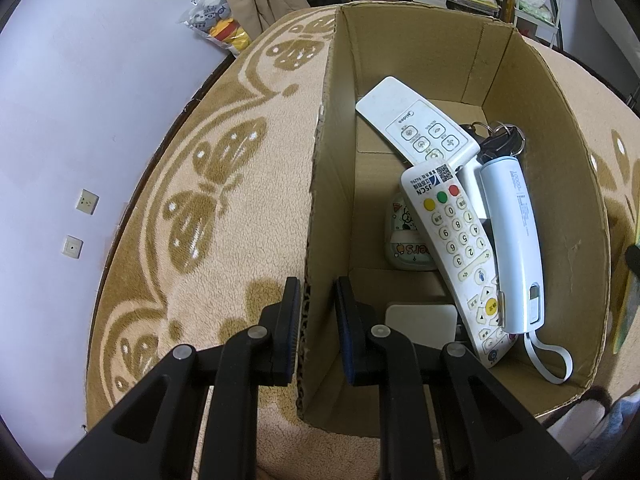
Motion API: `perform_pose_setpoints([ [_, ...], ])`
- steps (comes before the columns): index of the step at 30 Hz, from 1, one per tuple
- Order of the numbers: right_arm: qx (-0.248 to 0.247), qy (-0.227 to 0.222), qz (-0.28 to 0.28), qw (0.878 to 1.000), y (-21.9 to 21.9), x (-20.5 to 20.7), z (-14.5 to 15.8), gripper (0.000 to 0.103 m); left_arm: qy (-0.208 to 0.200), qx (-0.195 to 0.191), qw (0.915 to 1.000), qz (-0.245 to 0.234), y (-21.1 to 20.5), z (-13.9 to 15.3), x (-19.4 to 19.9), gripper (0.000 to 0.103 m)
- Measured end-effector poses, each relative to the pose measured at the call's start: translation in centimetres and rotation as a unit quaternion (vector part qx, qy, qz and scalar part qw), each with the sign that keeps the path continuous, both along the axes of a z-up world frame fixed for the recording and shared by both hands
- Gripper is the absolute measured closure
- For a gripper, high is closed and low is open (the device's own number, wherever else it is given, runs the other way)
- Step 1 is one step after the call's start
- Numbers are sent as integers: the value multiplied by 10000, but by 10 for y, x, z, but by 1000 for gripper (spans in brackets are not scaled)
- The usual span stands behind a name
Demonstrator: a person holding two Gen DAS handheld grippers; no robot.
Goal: Organize rigid objects
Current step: 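Lift the green card with the right tool and carry it over the box, then lower the green card into the box and open the right tool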
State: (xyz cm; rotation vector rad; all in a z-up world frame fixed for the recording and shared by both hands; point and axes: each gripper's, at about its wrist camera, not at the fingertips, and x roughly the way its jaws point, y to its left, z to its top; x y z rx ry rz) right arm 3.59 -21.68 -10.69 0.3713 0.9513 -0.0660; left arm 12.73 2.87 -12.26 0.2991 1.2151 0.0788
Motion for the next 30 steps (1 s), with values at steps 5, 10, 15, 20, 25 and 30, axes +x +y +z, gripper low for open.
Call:
perform_pose_setpoints([
  [5, 183, -663, 282, 9972, 37, 4, 26, 43, 7, -9, 10000, 4, 0, 0, 0, 86],
  [10, 277, -961, 629, 9930, 69, 18, 35, 43, 4, -33, 10000, 8, 1, 1, 0, 86],
  [15, 247, -1067, 834, 9905, 85, 23, 37, 43, -2, -44, 10000, 8, 2, 2, -1, 86],
  [20, 373, -1136, 911, 9886, 88, 27, 29, 43, -1, -47, 10000, 12, 2, 2, 0, 86],
  [25, 363, -1180, 1081, 9864, 93, 38, 21, 43, -1, -63, 10000, 18, 2, 3, 0, 86],
  [30, 424, -1156, 1164, 9855, 97, 40, 12, 43, -6, -85, 10000, 22, 2, 3, -1, 85],
])
